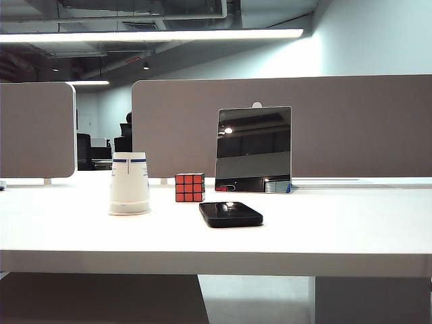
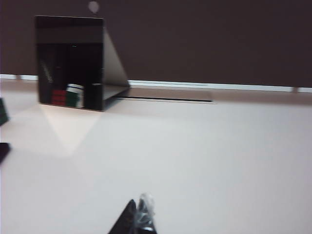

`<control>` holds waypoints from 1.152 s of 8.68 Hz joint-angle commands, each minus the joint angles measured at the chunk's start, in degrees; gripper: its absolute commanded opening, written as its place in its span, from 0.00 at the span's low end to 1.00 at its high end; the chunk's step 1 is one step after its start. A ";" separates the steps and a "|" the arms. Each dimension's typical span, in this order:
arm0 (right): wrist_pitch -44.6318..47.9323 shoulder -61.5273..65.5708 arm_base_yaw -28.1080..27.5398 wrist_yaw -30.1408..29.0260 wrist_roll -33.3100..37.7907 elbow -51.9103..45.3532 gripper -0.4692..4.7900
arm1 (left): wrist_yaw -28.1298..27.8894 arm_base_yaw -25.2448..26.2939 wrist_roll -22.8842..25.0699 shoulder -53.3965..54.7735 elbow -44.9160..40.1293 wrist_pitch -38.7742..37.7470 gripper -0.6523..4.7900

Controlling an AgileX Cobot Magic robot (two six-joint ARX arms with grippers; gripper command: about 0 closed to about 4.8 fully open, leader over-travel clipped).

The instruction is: Carefully pick up the cup on the right and stack it on top of the cup on the left.

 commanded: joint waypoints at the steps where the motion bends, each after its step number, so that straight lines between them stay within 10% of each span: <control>1: 0.66 -0.11 0.72 -7.50 2.29 -0.24 0.08 | 0.37 -0.02 -0.02 0.02 0.09 0.31 0.11; 10: -0.66 -0.11 9.18 4.02 2.21 -0.24 0.08 | -2.36 0.00 0.74 0.02 0.09 -4.31 0.11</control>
